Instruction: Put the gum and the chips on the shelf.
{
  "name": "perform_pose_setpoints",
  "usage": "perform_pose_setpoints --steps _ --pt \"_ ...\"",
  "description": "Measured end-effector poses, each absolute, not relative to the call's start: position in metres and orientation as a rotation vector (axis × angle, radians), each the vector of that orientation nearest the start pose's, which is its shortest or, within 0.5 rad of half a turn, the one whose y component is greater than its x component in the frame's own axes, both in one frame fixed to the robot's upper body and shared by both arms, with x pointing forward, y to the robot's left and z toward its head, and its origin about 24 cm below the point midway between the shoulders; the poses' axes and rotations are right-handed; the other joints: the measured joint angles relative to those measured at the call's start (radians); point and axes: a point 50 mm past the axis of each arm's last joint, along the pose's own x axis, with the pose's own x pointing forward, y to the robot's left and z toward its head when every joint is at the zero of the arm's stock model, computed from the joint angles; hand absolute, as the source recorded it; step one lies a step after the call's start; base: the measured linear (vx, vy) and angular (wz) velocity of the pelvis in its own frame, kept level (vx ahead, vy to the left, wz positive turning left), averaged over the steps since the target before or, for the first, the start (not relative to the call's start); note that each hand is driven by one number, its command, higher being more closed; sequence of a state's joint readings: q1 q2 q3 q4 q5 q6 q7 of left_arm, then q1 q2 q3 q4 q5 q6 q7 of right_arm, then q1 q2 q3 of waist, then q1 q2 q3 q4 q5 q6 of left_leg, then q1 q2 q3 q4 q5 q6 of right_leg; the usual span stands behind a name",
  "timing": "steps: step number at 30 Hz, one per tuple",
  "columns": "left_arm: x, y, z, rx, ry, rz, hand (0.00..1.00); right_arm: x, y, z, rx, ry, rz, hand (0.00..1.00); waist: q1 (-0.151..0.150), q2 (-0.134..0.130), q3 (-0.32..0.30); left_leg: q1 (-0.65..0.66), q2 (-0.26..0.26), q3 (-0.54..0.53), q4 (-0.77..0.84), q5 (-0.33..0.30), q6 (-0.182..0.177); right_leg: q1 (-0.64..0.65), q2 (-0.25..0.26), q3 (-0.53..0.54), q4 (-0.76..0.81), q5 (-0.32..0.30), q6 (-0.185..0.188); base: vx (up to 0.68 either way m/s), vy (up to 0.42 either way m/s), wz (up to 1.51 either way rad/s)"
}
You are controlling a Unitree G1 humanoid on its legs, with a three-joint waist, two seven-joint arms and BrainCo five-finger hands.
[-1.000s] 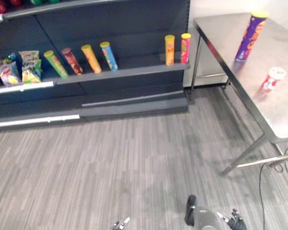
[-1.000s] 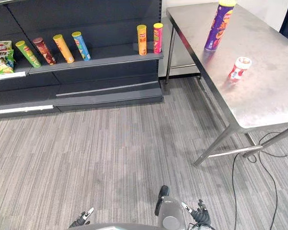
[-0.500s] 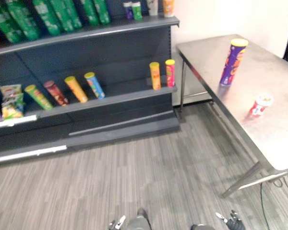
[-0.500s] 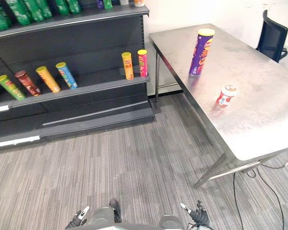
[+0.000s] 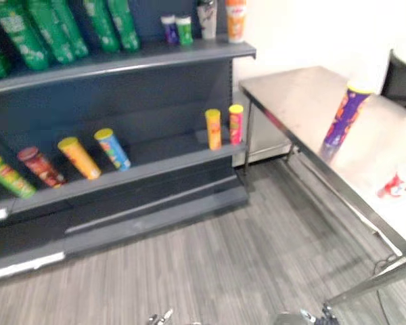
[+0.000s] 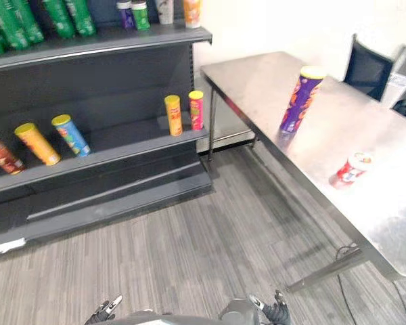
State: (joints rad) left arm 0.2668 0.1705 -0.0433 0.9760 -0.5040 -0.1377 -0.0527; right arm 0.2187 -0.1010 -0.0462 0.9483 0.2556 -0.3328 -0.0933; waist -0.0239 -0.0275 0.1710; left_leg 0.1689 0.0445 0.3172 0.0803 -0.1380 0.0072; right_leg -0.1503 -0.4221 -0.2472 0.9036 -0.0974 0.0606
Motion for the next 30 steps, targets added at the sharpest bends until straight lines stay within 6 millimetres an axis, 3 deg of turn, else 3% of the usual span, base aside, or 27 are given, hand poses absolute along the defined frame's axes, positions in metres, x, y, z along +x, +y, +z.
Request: perform_pose_setpoints --steps 2,3,4,5,6,8,11,14,19,21,25,27,28,29,30 --pt "0.044 0.216 -0.159 -0.286 1.049 0.371 0.00 0.093 -0.210 -0.141 0.078 0.777 -0.360 0.00 0.003 0.004 0.001 0.050 0.044 0.078 -0.005 0.014 -0.020 -0.017 0.009 -0.209 -0.044 -0.060 -0.003 0.32 -0.030 -0.86" --pt "0.044 0.216 -0.159 -0.287 1.049 0.371 0.00 0.098 -0.207 -0.139 0.077 0.757 -0.340 0.00 0.005 0.005 0.001 0.066 0.062 0.112 -0.004 0.015 -0.021 -0.012 0.025 -0.291 -0.116 -0.059 -0.004 0.26 -0.068 -1.00" --pt "0.044 0.217 -0.159 -0.287 1.049 0.373 0.00 0.104 -0.202 -0.138 0.076 0.740 -0.313 0.00 0.007 0.003 0.002 0.080 0.070 0.143 -0.008 0.014 -0.021 -0.001 0.042 -0.365 -0.211 -0.048 -0.008 0.23 -0.086 -1.06" --pt "0.044 0.219 -0.158 -0.287 1.043 0.382 0.00 0.110 -0.195 -0.135 0.068 0.721 -0.273 0.00 0.013 -0.011 0.007 0.099 0.062 0.184 -0.014 0.013 -0.023 0.007 0.062 -0.418 -0.355 0.064 -0.028 0.24 -0.120 -1.06" --pt "0.047 0.218 -0.158 -0.294 1.038 0.384 0.00 0.112 -0.193 -0.134 0.067 0.712 -0.258 0.00 0.025 -0.006 0.015 0.117 0.056 0.207 -0.026 0.014 -0.033 0.016 0.076 -0.439 -0.394 0.051 -0.065 0.28 -0.158 -1.04" --pt "0.049 0.209 -0.160 -0.307 1.037 0.361 0.00 0.122 -0.195 -0.131 0.062 0.682 -0.251 0.00 0.018 0.023 0.037 0.129 0.070 0.258 -0.052 0.028 -0.058 0.014 0.117 -0.458 -0.426 0.051 -0.071 0.17 -0.104 -0.65" --pt "0.050 0.204 -0.160 -0.320 1.036 0.358 0.00 0.127 -0.197 -0.129 0.056 0.673 -0.247 0.00 0.005 0.039 0.045 0.153 0.069 0.290 -0.091 0.052 -0.092 0.016 0.127 -0.470 -0.430 0.044 -0.081 0.11 -0.046 -0.12" --pt "0.051 0.203 -0.160 -0.320 1.022 0.355 0.00 0.129 -0.193 -0.129 0.056 0.673 -0.225 0.00 0.010 0.036 0.047 0.169 0.064 0.309 -0.113 0.052 -0.093 0.026 0.132 -0.474 -0.440 0.044 -0.081 -0.01 -0.005 -0.03" --pt "0.055 0.213 -0.157 -0.293 1.006 0.363 0.00 0.127 -0.183 -0.132 0.063 0.698 -0.178 0.00 0.019 -0.001 0.047 0.166 0.035 0.336 -0.113 0.046 -0.102 0.074 0.165 -0.488 -0.605 0.044 -0.080 -0.04 0.022 -0.06" --pt "0.055 0.213 -0.157 -0.294 1.020 0.358 0.00 0.126 -0.184 -0.133 0.063 0.713 -0.183 0.00 0.019 0.000 0.045 0.168 0.038 0.362 -0.106 0.029 -0.111 0.082 0.180 -0.488 -0.629 0.043 -0.079 -0.04 0.026 -0.18" --pt "0.056 0.212 -0.158 -0.274 1.050 0.319 0.00 0.122 -0.188 -0.131 0.069 0.706 -0.228 0.00 -0.004 0.020 0.035 0.132 0.084 0.423 -0.044 -0.092 -0.136 0.023 0.190 -0.481 -0.558 -0.008 -0.097 -0.03 -0.019 -0.25" --pt "0.056 0.212 -0.159 -0.273 1.055 0.307 0.00 0.117 -0.191 -0.131 0.087 0.707 -0.266 0.00 -0.005 0.023 0.027 0.113 0.115 0.454 0.017 -0.140 -0.176 -0.004 0.197 -0.469 -0.510 -0.047 -0.106 0.05 -0.087 -0.43" --pt "0.055 0.207 -0.160 -0.282 1.067 0.300 0.00 0.115 -0.196 -0.130 0.085 0.702 -0.293 0.00 -0.007 0.043 0.014 0.115 0.150 0.491 0.060 -0.156 -0.200 -0.009 0.210 -0.457 -0.485 -0.074 -0.115 0.17 -0.083 -0.69" --pt "0.055 0.208 -0.161 -0.284 1.077 0.293 0.00 0.114 -0.199 -0.131 0.076 0.709 -0.303 0.00 -0.003 0.036 0.006 0.092 0.193 0.492 0.222 -0.150 -0.196 -0.011 0.221 -0.432 -0.474 -0.110 -0.114 0.25 -0.155 -0.79" --pt "0.056 0.209 -0.161 -0.287 1.075 0.292 0.00 0.113 -0.200 -0.132 0.071 0.719 -0.308 0.00 -0.003 0.045 0.007 0.063 0.236 0.482 0.331 -0.142 -0.187 -0.011 0.237 -0.413 -0.482 -0.120 -0.124 0.24 -0.168 -0.93"
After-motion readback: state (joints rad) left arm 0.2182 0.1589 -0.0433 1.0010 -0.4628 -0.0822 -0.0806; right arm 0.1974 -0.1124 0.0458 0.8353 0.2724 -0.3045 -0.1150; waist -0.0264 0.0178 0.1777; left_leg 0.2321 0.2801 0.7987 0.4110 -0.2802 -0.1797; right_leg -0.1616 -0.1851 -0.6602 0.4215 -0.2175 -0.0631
